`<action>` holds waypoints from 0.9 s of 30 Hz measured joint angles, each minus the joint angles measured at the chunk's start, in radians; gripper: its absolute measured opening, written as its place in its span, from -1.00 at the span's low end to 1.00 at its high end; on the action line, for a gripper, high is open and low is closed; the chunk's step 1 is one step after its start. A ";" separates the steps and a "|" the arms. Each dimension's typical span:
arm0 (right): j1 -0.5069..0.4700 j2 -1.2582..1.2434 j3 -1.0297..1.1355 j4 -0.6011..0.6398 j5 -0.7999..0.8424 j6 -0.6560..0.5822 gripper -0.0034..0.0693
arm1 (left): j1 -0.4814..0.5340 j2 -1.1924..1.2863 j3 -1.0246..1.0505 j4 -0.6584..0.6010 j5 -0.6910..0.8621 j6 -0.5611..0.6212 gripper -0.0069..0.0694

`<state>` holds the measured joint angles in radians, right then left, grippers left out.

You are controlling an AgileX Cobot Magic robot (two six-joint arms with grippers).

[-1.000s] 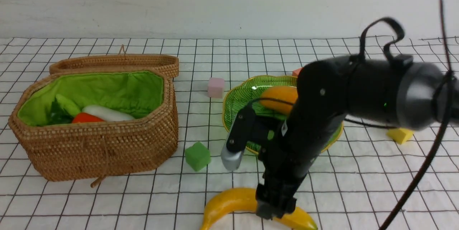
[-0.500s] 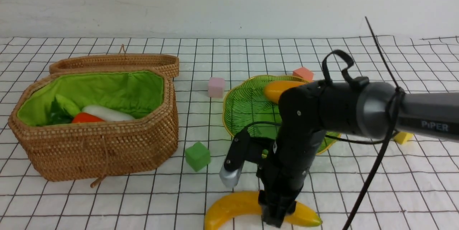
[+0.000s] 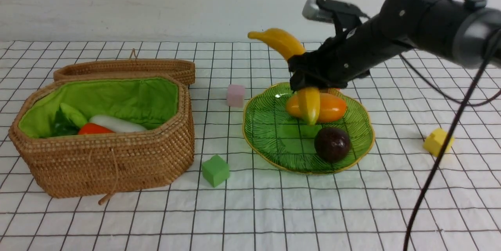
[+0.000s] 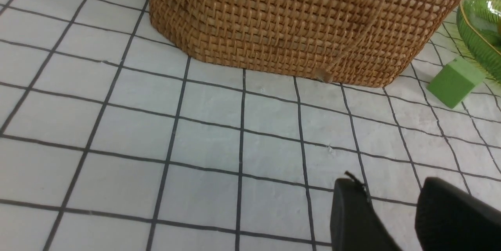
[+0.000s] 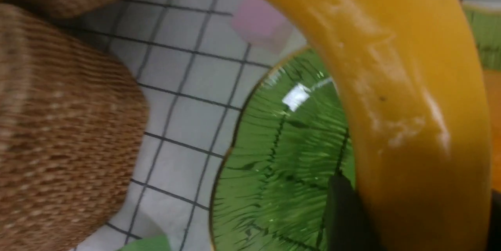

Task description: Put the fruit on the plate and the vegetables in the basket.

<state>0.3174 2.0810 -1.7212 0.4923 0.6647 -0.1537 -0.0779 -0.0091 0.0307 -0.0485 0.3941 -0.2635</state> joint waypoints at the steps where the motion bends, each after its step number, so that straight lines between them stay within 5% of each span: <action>1: 0.004 0.021 0.000 -0.001 0.001 0.014 -0.01 | 0.000 0.000 0.000 0.000 0.000 0.000 -0.19; 5: 0.021 0.077 0.001 -0.005 0.004 0.032 0.09 | 0.000 0.000 0.000 0.000 0.000 0.000 -0.19; 12: 0.021 0.043 0.001 -0.042 0.008 0.031 0.89 | 0.000 0.000 0.000 0.000 0.000 0.000 -0.19; 16: 0.005 -0.023 0.001 -0.116 0.061 0.031 0.95 | 0.000 0.000 0.000 0.000 0.000 0.000 -0.19; 21: -0.034 -0.247 0.001 -0.268 0.253 0.029 0.68 | 0.000 0.000 0.000 0.000 0.000 0.000 -0.19; 27: -0.052 -0.530 0.035 -0.307 0.512 0.029 -0.11 | 0.000 0.000 0.000 0.000 0.000 0.000 -0.19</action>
<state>0.2649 1.5505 -1.6862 0.1854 1.1770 -0.1252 -0.0776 -0.0091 0.0307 -0.0485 0.3941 -0.2635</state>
